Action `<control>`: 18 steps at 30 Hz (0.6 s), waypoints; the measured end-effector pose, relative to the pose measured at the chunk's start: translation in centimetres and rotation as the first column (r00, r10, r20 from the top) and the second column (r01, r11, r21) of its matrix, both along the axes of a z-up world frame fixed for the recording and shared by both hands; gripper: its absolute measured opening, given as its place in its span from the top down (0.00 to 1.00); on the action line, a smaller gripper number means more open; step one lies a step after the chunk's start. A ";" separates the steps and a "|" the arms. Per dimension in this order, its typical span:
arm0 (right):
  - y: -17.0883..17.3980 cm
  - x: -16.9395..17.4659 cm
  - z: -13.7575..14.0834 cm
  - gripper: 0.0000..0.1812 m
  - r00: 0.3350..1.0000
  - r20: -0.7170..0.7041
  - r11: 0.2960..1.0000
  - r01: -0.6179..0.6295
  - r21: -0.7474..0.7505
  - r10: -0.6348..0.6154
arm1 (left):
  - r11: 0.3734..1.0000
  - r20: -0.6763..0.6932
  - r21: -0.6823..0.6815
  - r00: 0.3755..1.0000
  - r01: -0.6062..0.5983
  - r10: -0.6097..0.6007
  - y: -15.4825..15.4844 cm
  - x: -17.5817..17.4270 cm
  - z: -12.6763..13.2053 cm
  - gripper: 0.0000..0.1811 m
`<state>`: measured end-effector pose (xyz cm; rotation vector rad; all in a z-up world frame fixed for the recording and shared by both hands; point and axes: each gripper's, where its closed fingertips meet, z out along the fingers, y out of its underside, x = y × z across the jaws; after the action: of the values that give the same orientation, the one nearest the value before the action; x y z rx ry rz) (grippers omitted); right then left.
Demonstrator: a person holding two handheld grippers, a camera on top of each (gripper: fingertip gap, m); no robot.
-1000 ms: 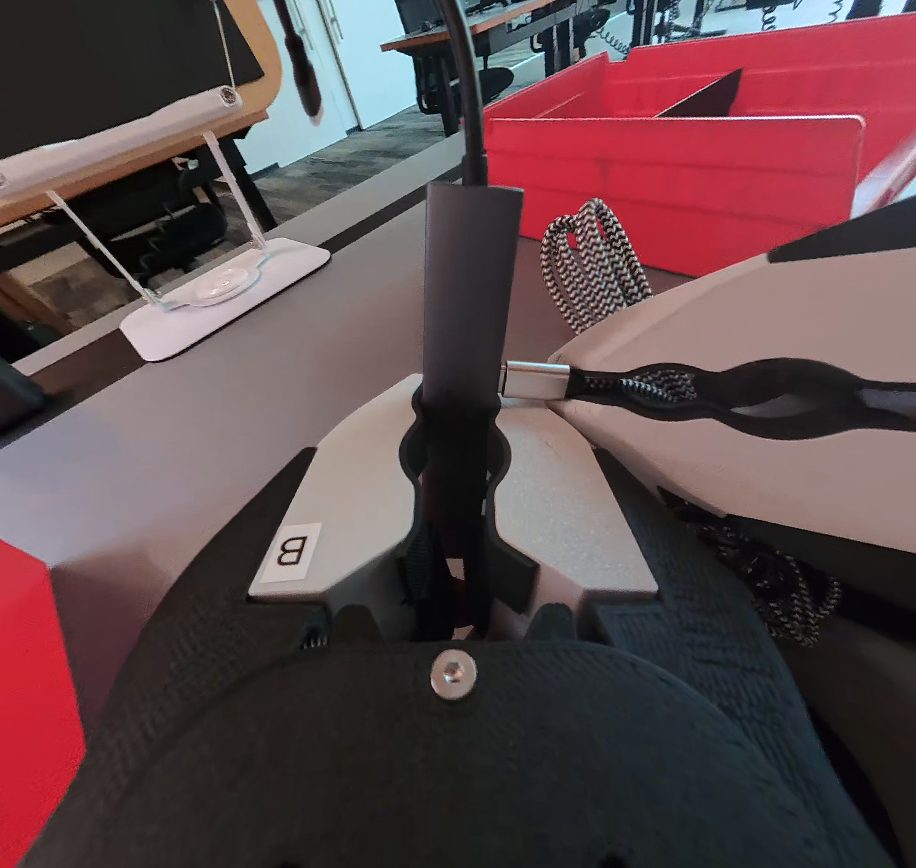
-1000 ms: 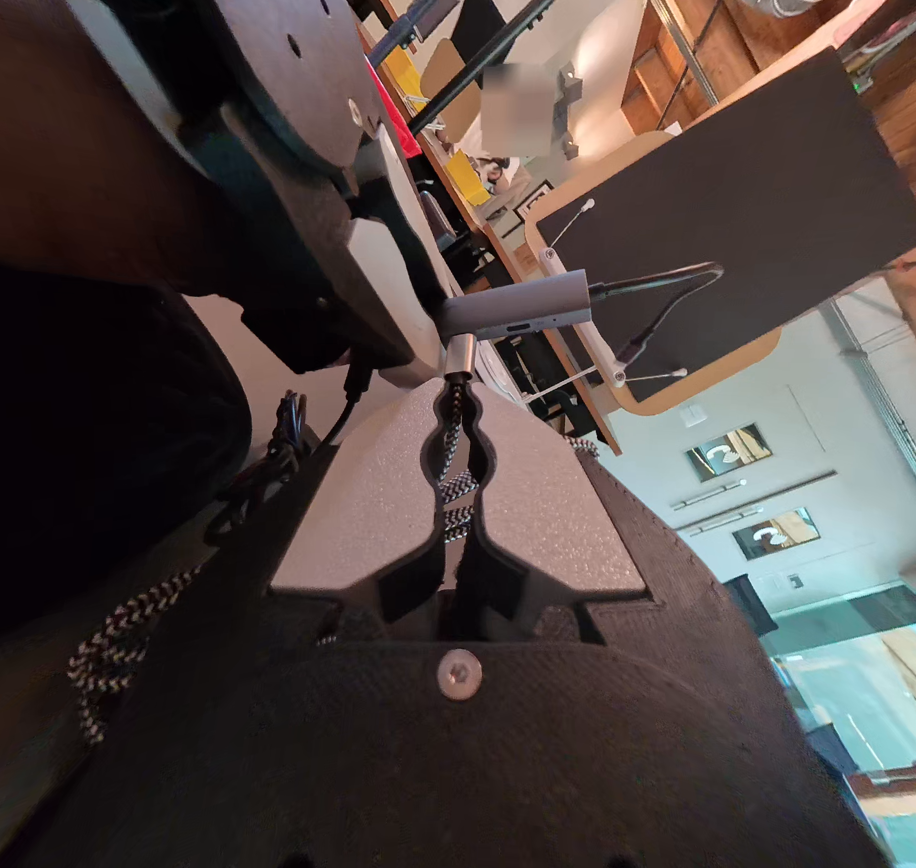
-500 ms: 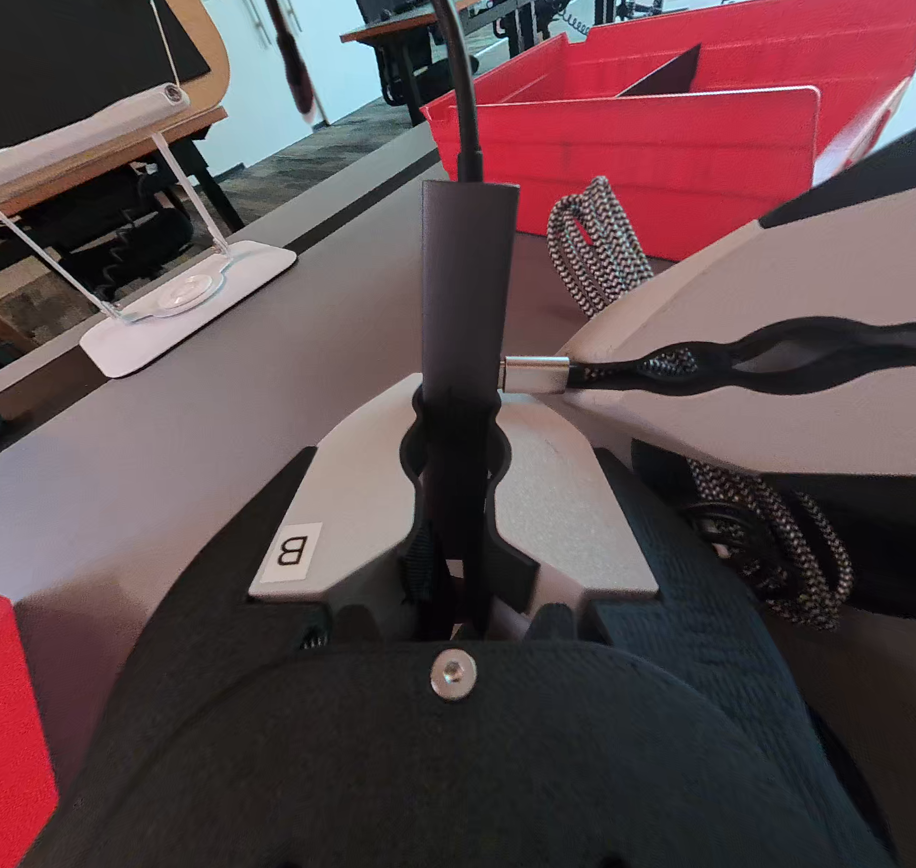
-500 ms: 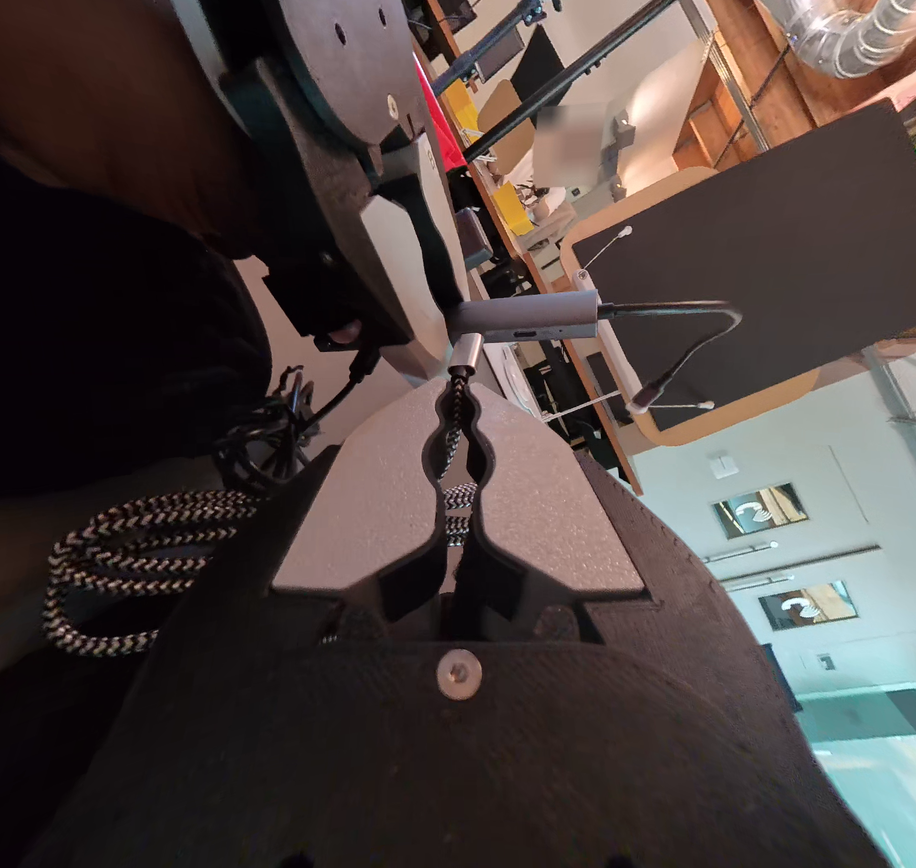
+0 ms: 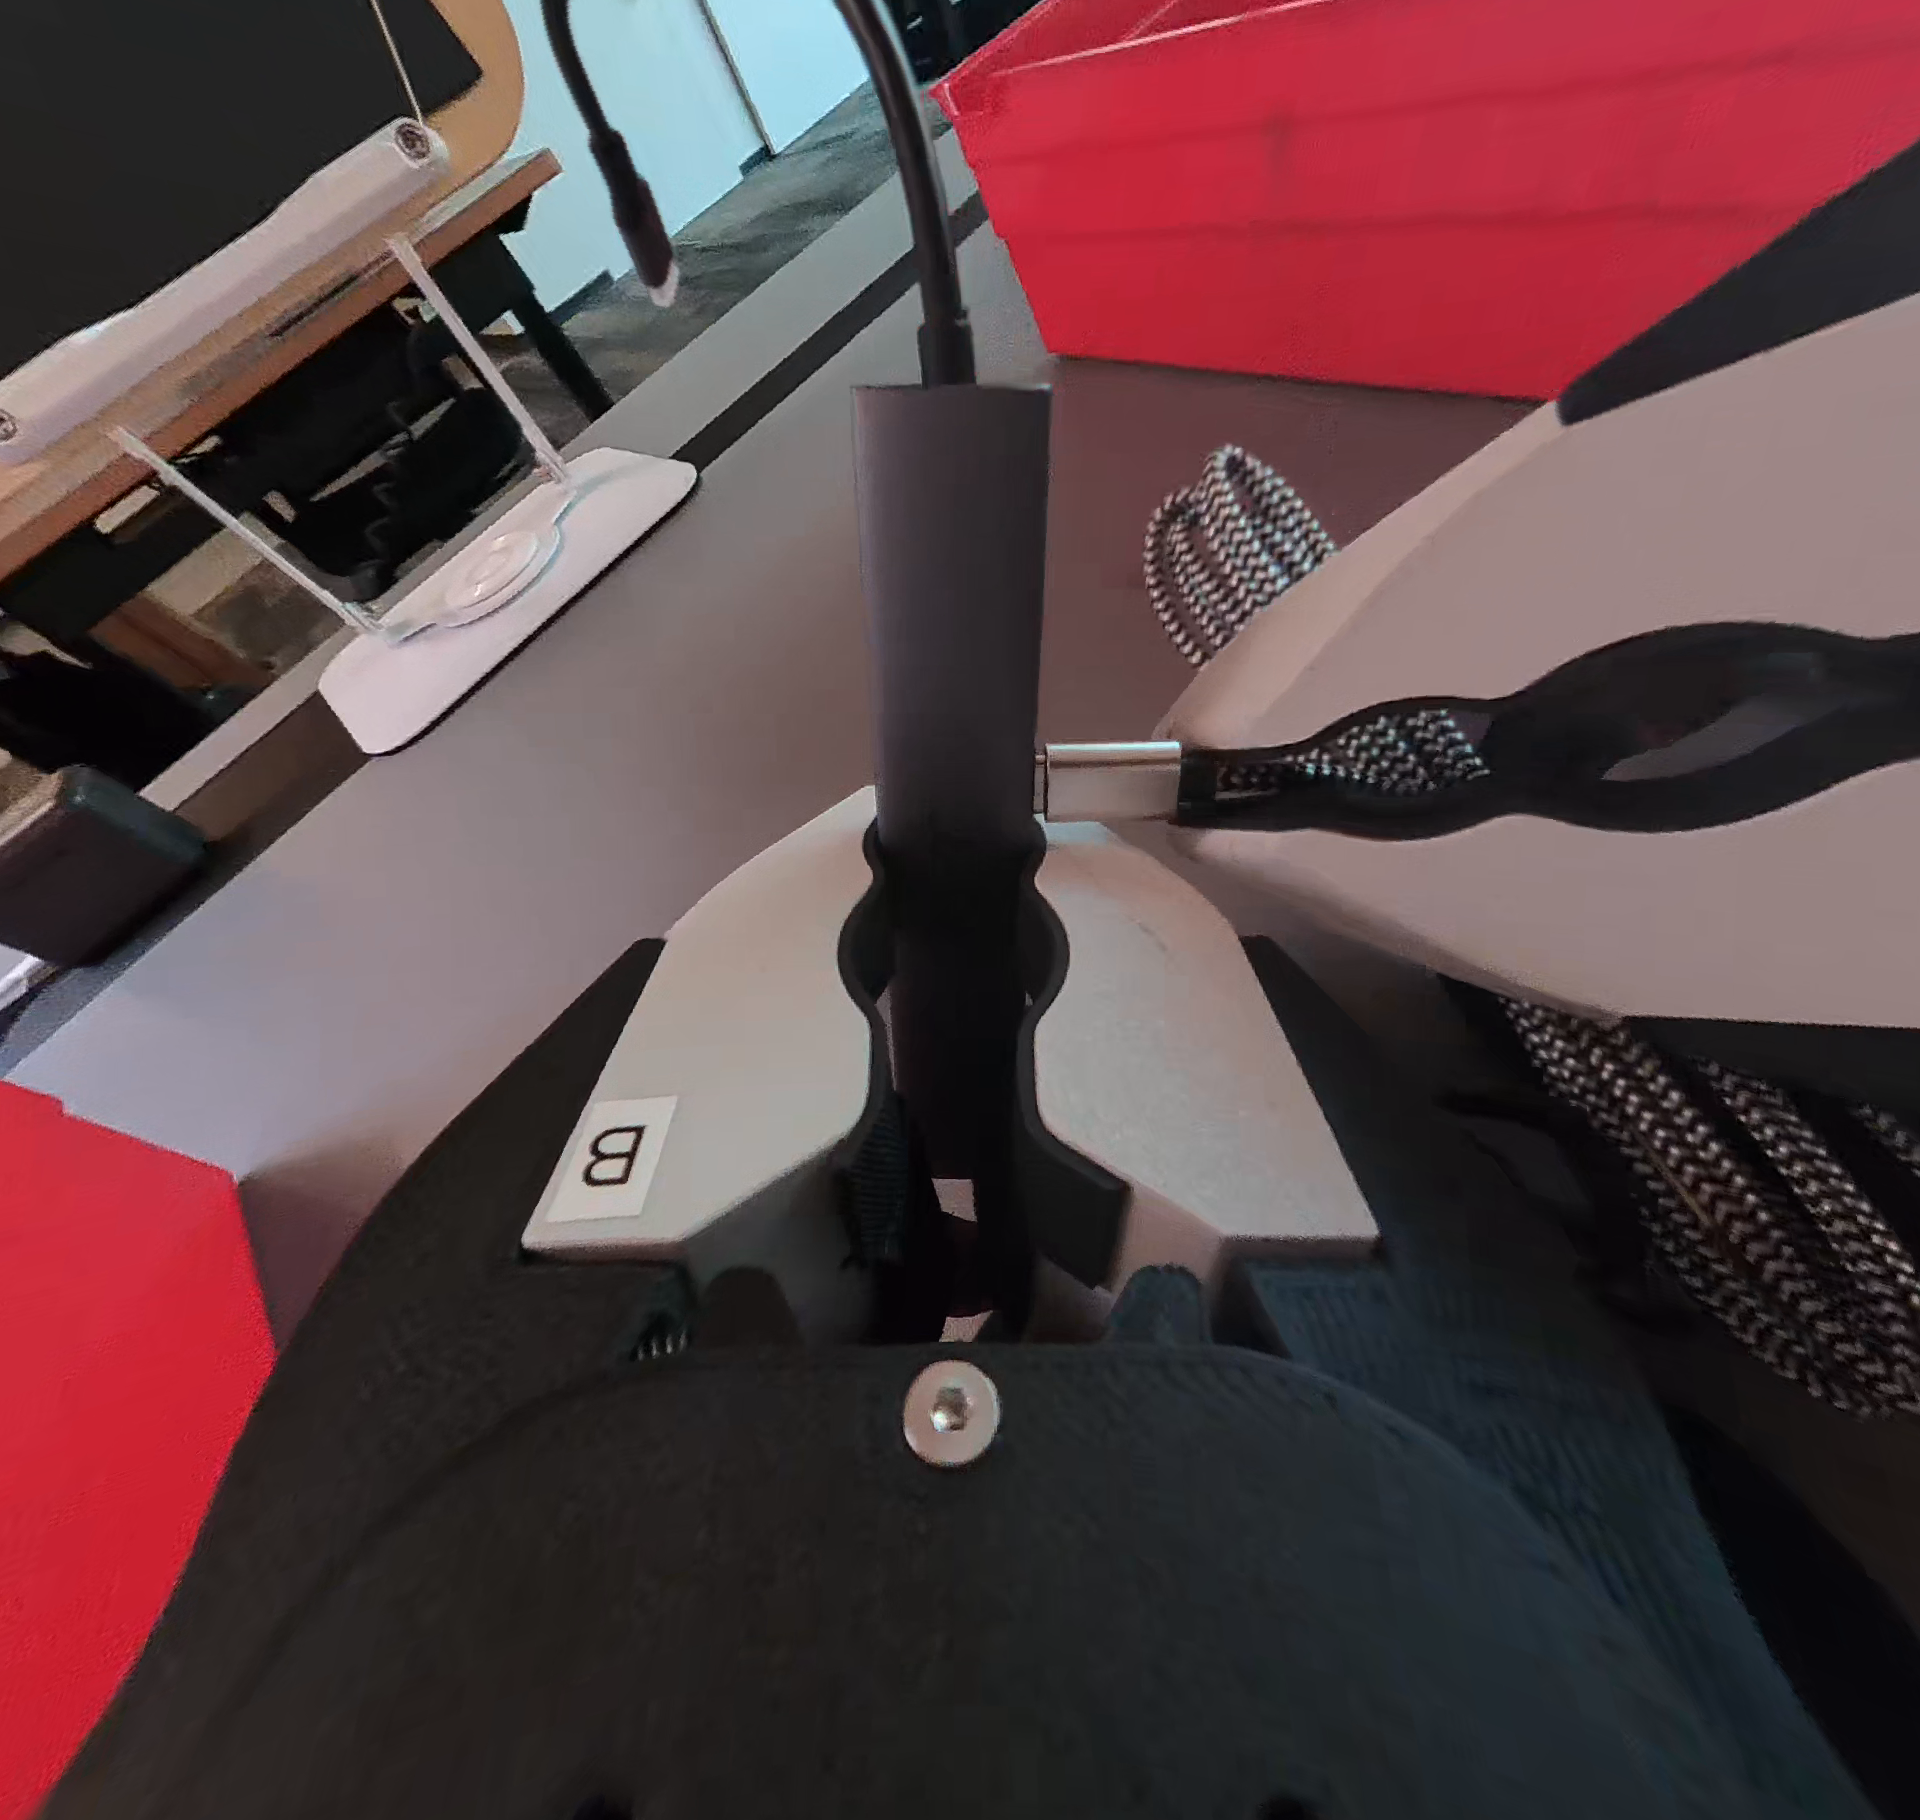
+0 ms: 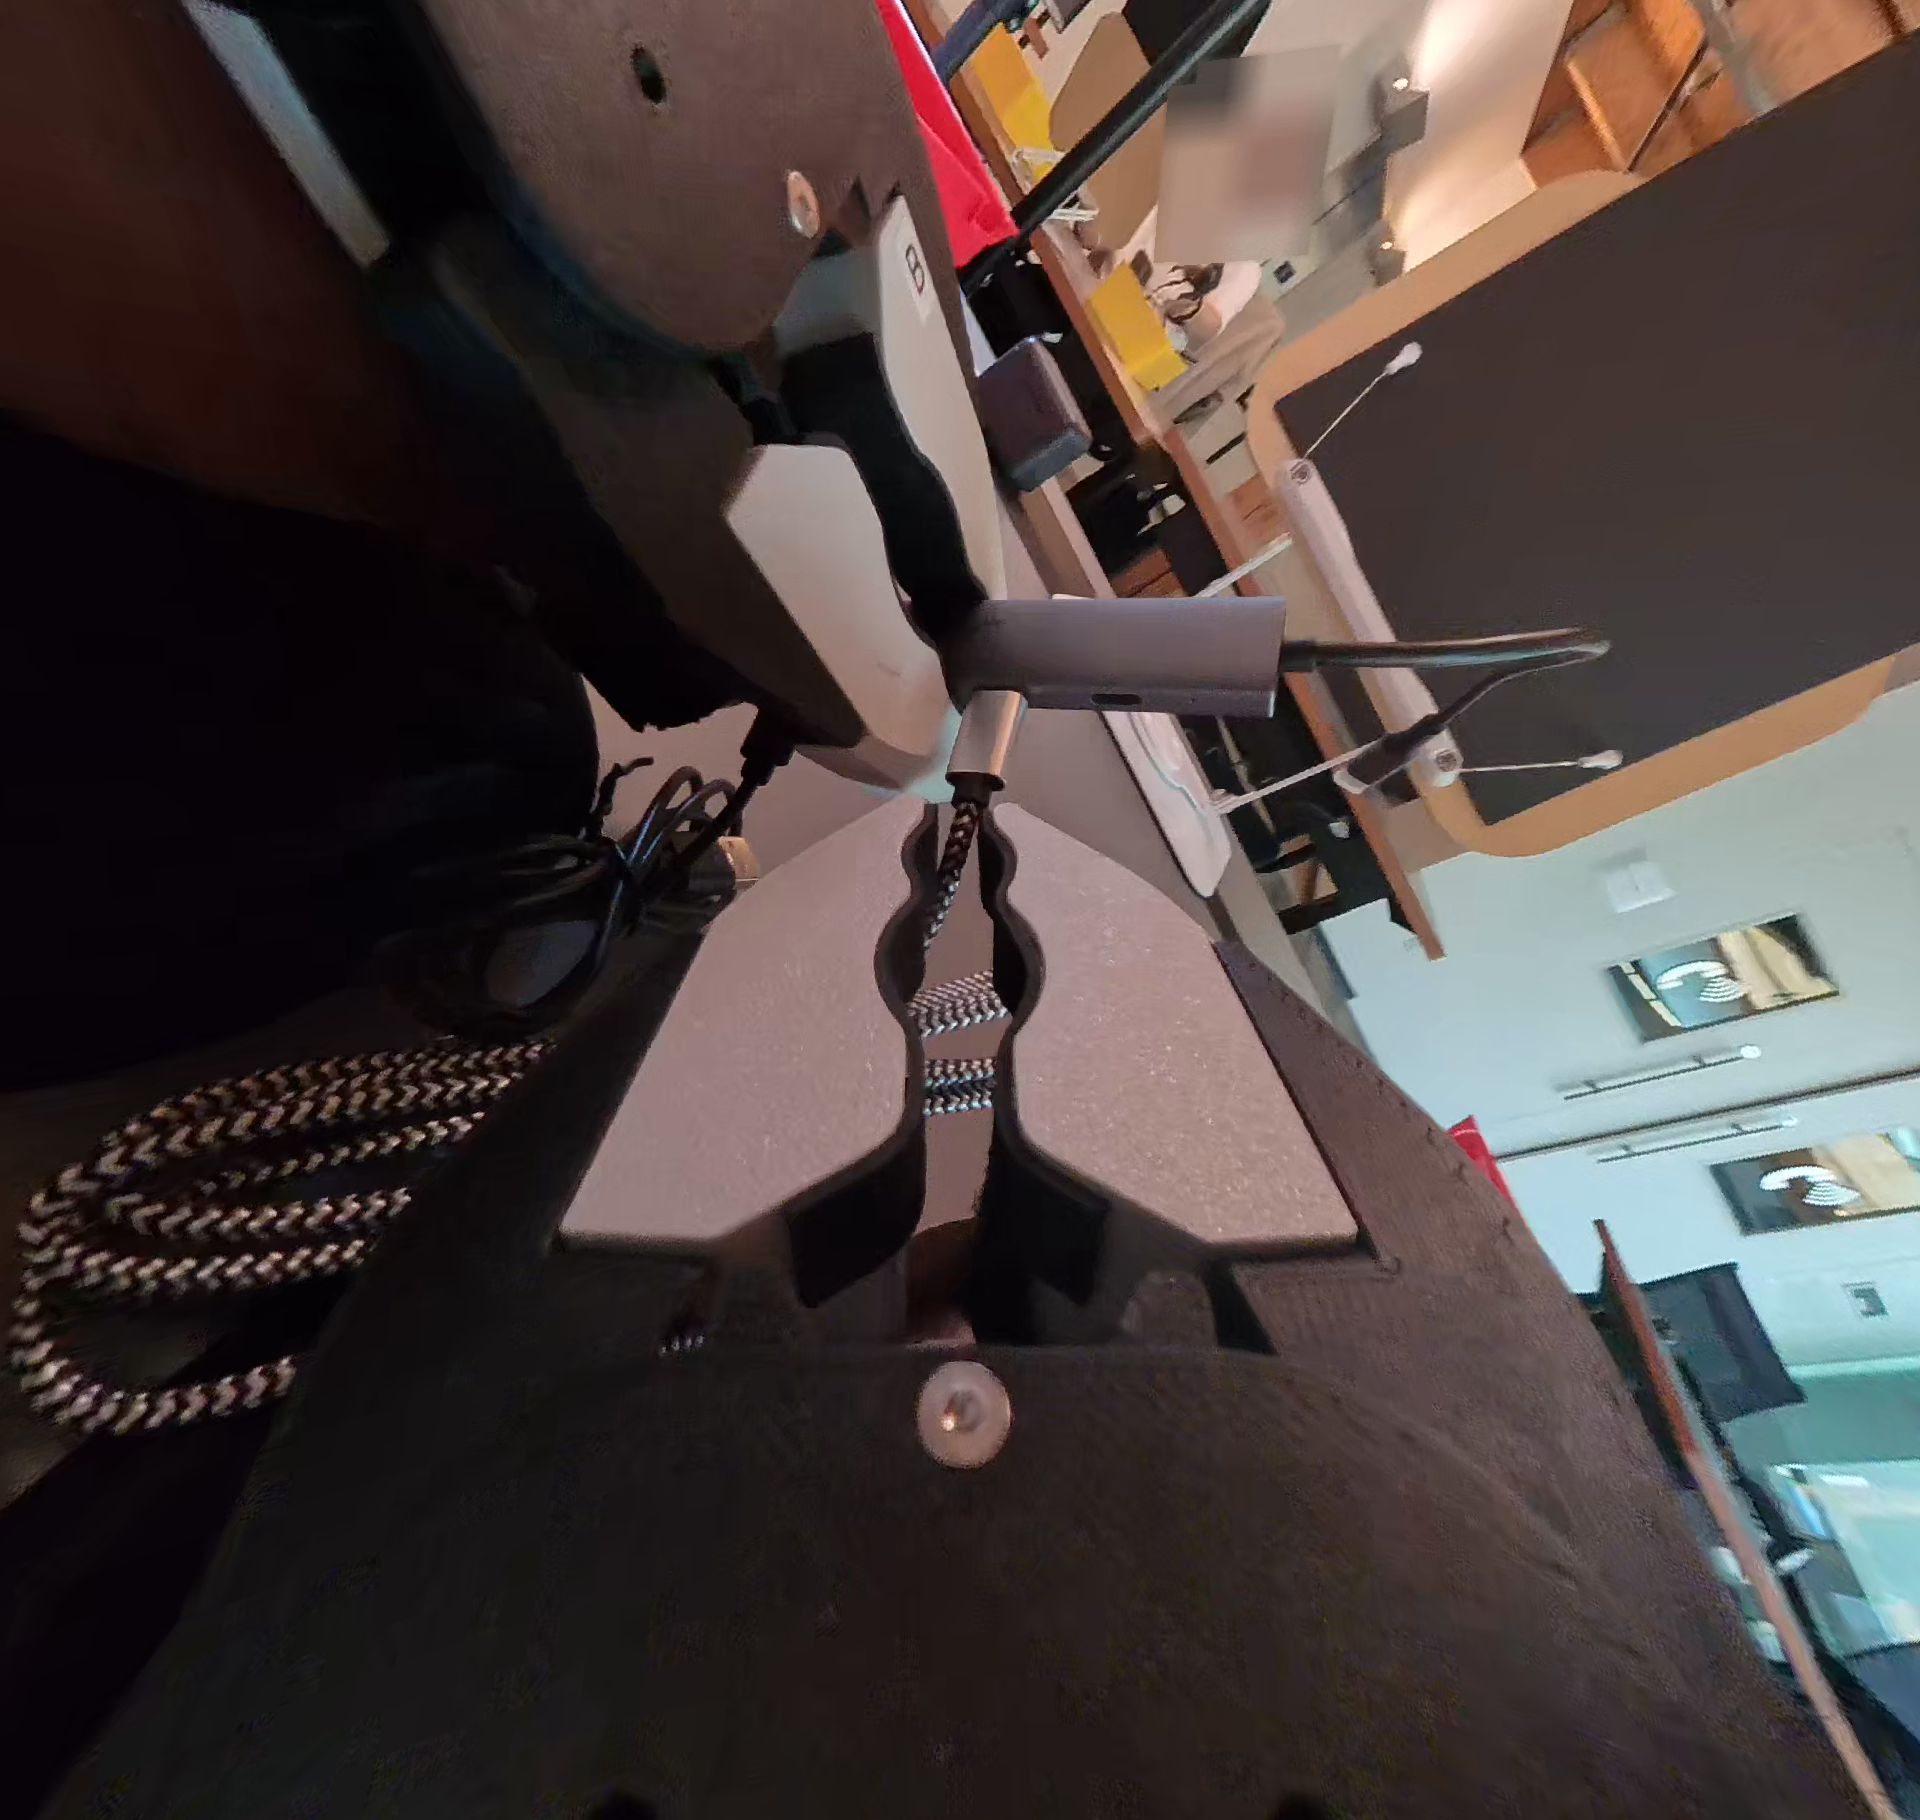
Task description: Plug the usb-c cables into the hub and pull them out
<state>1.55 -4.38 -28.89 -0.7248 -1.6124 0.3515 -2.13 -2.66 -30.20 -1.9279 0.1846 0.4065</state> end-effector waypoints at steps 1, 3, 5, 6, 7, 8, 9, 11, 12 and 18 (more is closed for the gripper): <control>0.0 0.0 0.1 0.96 1.000 -0.012 1.000 0.005 0.019 -0.005 | 1.000 0.012 0.002 1.000 0.004 -0.004 0.0 0.0 0.0 0.91; 0.2 -0.1 0.3 0.87 0.999 -0.018 0.999 0.030 0.021 -0.029 | 1.000 0.008 -0.009 1.000 -0.001 0.001 -0.1 -0.1 -0.2 0.91; 0.1 -0.3 -0.2 0.81 0.999 0.039 0.999 0.029 -0.040 -0.027 | 1.000 -0.028 -0.024 1.000 -0.002 0.001 0.0 0.0 -0.3 0.91; 0.3 -0.3 -0.4 0.80 0.998 0.053 0.998 0.032 -0.052 -0.030 | 1.000 -0.050 -0.030 0.999 -0.008 0.007 0.0 0.0 -0.4 0.91; 0.5 -0.4 -0.6 0.81 0.997 0.062 0.998 0.041 -0.038 -0.038 | 0.999 -0.061 -0.037 0.998 -0.004 0.002 0.0 0.1 -0.5 0.91; 0.8 -0.4 -0.8 0.82 0.996 0.071 0.999 0.052 -0.009 -0.051 | 0.999 -0.071 -0.045 0.997 0.003 -0.006 0.1 0.3 -0.6 0.91; 1.0 -0.5 -0.9 0.84 0.995 0.079 0.998 0.062 0.032 -0.065 | 0.999 -0.088 -0.054 0.996 0.002 -0.006 0.1 0.3 -0.7 0.91; 1.1 -0.5 -1.5 0.89 0.990 0.110 0.991 0.072 0.114 -0.084 | 0.997 -0.133 -0.079 0.991 0.000 -0.011 0.1 0.3 -1.0 0.91; 1.0 -0.6 -1.7 0.91 0.988 0.119 0.987 0.077 0.139 -0.094 | 0.996 -0.143 -0.091 0.990 -0.003 -0.010 0.1 0.2 -1.1 0.91; 0.7 -0.9 0.5 0.96 0.993 -0.010 0.984 0.116 0.133 -0.116 | 0.998 -0.051 0.058 0.999 -0.015 0.018 -0.3 0.0 1.0 0.90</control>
<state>0.65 -3.69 -28.43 -0.7119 -1.5679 0.1583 -2.18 -2.94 -29.22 -1.8643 0.1884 0.4678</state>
